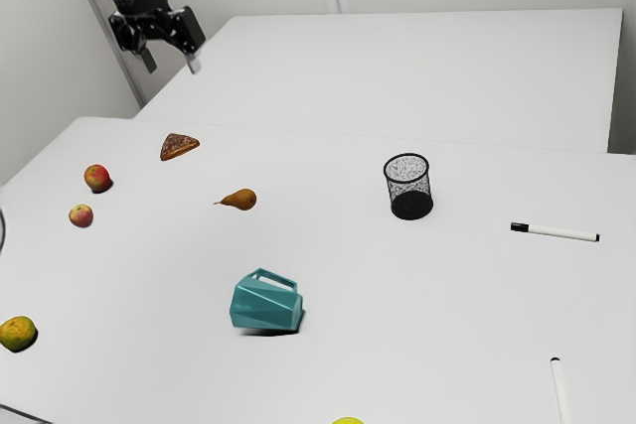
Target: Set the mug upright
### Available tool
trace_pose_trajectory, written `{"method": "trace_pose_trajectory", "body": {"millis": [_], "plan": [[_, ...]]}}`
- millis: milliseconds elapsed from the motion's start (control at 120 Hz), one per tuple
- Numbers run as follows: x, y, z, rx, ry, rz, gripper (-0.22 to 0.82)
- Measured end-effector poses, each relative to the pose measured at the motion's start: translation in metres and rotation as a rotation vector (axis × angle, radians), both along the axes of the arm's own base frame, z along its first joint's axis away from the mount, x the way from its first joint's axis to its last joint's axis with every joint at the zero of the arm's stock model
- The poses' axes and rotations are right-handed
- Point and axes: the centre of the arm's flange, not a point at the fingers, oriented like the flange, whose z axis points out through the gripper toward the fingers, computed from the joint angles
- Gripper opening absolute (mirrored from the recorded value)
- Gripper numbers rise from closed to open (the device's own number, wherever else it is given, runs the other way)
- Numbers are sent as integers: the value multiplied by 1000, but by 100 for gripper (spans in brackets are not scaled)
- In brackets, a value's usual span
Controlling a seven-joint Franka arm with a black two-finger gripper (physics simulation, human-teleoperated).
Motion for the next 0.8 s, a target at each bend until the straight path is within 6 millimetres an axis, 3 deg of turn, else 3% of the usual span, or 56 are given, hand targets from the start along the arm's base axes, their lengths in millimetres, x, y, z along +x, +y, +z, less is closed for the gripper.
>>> {"method": "trace_pose_trajectory", "body": {"millis": [92,158,217,283,342,408,542,658,800], "plan": [[-17,-3,12,-9,10,17,59],[-43,-6,-1,-27,47,26,59],[-75,-6,-34,-76,94,33,59],[-121,28,-90,-155,142,125,59],[-145,40,-137,-214,161,181,59],[-153,43,-182,-297,150,237,59],[-158,46,-242,-508,97,358,59],[-169,49,-283,-638,42,440,59],[-182,57,-318,-692,-14,437,59]]}}
